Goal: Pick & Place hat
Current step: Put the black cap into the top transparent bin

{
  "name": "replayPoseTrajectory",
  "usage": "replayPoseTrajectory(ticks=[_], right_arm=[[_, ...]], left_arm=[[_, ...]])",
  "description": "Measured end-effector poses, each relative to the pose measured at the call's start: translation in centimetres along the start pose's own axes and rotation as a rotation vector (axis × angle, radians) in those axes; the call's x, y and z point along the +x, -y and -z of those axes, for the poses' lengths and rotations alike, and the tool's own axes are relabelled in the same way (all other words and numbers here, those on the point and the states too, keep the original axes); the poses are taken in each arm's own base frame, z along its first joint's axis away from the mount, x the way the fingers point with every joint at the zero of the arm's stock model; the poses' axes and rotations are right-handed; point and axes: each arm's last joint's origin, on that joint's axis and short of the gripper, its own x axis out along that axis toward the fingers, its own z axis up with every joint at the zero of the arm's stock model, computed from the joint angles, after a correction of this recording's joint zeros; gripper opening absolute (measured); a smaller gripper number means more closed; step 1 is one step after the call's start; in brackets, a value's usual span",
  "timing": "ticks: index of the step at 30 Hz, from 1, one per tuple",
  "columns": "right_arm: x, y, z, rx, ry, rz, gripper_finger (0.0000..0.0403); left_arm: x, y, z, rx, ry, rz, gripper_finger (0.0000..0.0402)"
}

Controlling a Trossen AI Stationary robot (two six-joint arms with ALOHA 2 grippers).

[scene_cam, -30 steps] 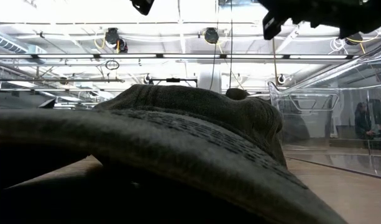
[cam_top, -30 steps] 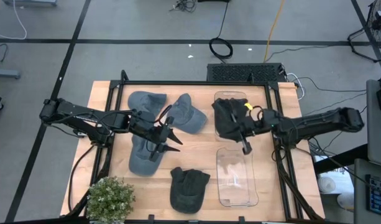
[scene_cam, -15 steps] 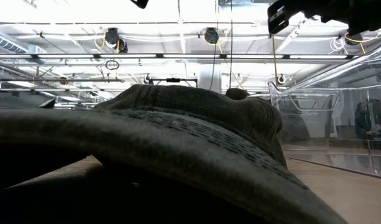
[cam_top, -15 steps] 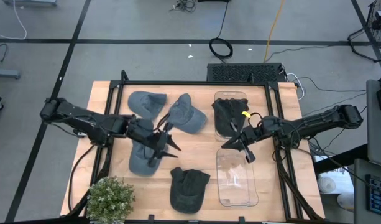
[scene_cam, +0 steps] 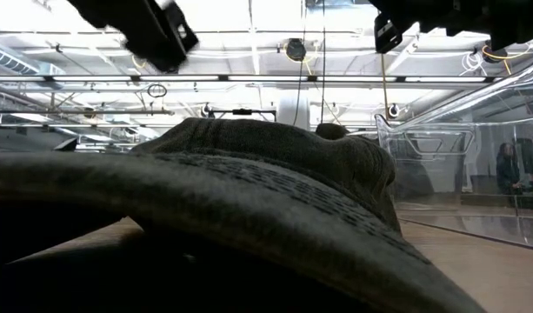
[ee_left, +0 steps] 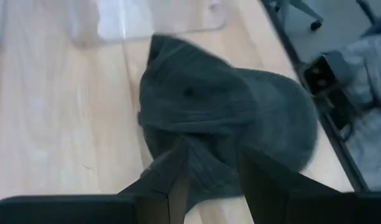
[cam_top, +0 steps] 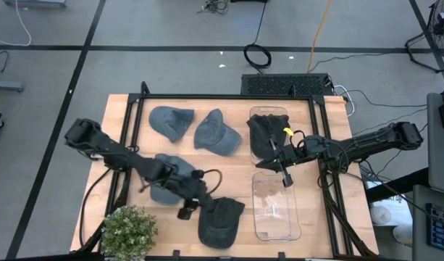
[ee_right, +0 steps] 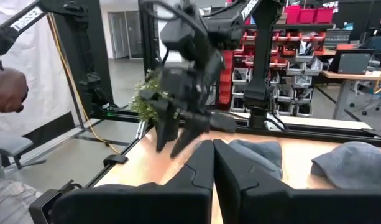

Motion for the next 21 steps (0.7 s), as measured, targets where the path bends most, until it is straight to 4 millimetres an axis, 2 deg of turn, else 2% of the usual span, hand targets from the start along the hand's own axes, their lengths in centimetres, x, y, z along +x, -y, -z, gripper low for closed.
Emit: replayPoseTrajectory(ticks=[5, 11, 14, 21], right_arm=[[0.0, 0.0, 0.0, -0.015, 0.003, 0.0, 0.0], [0.0, 0.0, 0.0, -0.015, 0.001, 0.0, 0.0], [0.0, 0.0, 0.0, -0.015, -0.002, 0.0, 0.0], [0.0, 0.0, 0.2, -0.012, -0.02, -0.002, 0.0]], left_arm=[[2.6, -2.5, 0.9, -0.062, -0.099, 0.047, 0.0141], [3.9, -6.2, 1.1, -0.272, -0.114, 0.046, 0.0145], [4.3, -6.8, 0.8, -0.312, -0.082, 0.118, 0.0166], [5.5, -6.7, 0.8, -0.267, -0.064, 0.187, 0.0252]])
